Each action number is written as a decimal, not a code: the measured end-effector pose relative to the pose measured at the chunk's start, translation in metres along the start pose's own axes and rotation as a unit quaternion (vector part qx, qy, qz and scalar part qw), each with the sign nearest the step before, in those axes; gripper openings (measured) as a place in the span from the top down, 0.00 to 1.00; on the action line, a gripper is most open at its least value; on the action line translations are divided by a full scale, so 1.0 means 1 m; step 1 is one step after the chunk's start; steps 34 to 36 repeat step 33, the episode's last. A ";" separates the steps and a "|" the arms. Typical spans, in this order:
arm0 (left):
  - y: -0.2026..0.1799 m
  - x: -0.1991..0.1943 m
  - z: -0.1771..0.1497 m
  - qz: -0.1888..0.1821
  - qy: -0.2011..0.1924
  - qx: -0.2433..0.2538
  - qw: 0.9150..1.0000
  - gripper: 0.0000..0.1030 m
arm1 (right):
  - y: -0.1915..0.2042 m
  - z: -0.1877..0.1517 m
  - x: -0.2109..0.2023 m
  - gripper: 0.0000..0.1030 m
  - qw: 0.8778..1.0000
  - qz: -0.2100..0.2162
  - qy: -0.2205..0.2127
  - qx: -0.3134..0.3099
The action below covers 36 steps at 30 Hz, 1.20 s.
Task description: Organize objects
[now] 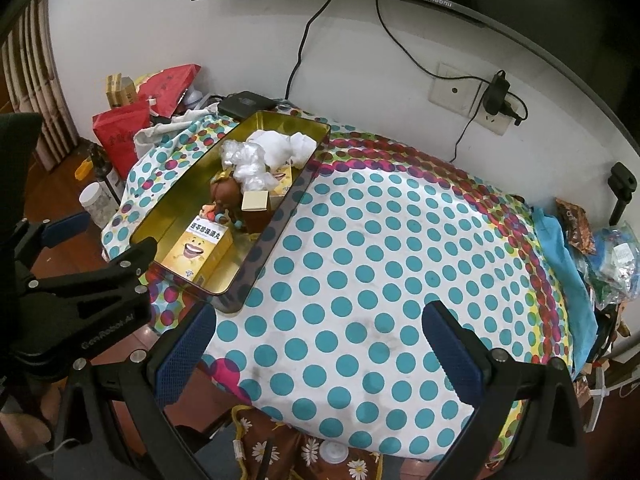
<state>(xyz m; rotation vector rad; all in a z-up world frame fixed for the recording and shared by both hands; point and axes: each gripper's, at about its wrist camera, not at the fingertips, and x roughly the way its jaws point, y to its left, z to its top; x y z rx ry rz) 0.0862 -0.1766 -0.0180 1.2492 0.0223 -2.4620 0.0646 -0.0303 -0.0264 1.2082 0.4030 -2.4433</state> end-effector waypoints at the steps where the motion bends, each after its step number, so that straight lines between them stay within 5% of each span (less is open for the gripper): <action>1: -0.001 0.000 0.000 -0.001 0.000 0.001 1.000 0.23 | 0.000 0.000 -0.001 0.01 1.000 0.002 -0.001 0.001; 36: -0.009 0.003 0.007 -0.016 -0.018 0.017 1.000 0.23 | 0.000 -0.001 0.001 0.01 1.000 0.007 0.003 -0.001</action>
